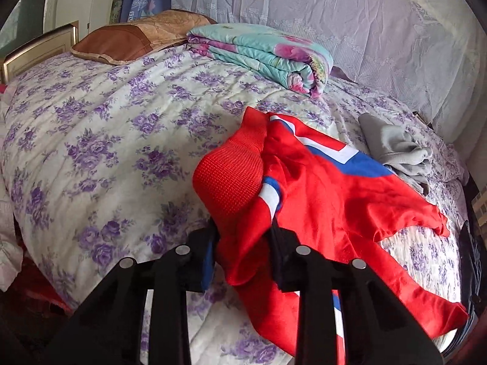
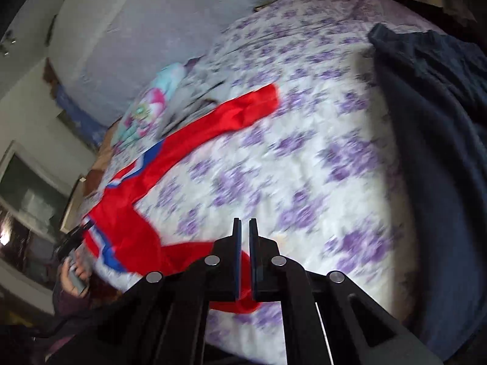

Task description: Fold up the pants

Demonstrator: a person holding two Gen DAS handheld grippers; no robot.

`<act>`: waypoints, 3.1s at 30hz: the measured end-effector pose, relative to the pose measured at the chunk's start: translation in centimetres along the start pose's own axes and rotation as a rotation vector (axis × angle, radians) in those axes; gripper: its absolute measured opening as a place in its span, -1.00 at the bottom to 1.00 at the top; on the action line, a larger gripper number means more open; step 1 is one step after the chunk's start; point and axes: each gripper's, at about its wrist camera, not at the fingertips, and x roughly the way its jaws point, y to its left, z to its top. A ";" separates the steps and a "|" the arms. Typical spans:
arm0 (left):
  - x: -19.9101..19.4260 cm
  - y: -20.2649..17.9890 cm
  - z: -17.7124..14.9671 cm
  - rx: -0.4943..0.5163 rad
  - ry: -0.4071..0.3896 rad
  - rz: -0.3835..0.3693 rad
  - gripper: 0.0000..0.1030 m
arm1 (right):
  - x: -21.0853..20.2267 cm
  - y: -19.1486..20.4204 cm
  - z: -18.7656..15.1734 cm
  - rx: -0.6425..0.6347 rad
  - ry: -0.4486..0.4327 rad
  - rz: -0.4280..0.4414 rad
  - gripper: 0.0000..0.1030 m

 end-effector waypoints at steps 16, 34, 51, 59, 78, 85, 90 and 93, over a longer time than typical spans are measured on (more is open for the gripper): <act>2.6 1.8 -1.5 0.008 0.104 0.049 0.02 | -2.9 6.5 -10.5 -0.775 -0.090 -0.056 0.12; 2.8 2.2 -1.6 -0.022 0.108 0.033 0.10 | 5.3 4.4 3.3 -0.368 0.020 -0.160 0.14; -0.6 0.0 2.6 -0.066 0.038 -0.078 -0.54 | -1.2 5.1 5.9 -0.179 -0.141 0.197 -0.88; 2.3 -0.3 -2.9 0.072 0.234 0.018 -0.08 | 1.6 -3.1 -3.7 -0.023 0.153 0.033 -0.88; 2.4 0.6 -4.1 0.162 0.178 0.091 0.61 | 5.8 0.1 -4.4 -0.097 0.161 -0.006 -0.27; -2.1 -0.2 -2.0 0.209 0.069 0.137 0.60 | 2.2 2.7 -3.8 -0.179 0.069 0.014 0.29; -2.9 -1.7 4.6 0.207 -0.032 0.124 0.83 | 2.1 11.7 0.8 -0.424 0.009 0.111 0.55; 2.1 -2.7 8.2 0.189 0.061 0.113 0.83 | 5.6 18.4 3.9 -0.603 0.010 0.099 0.63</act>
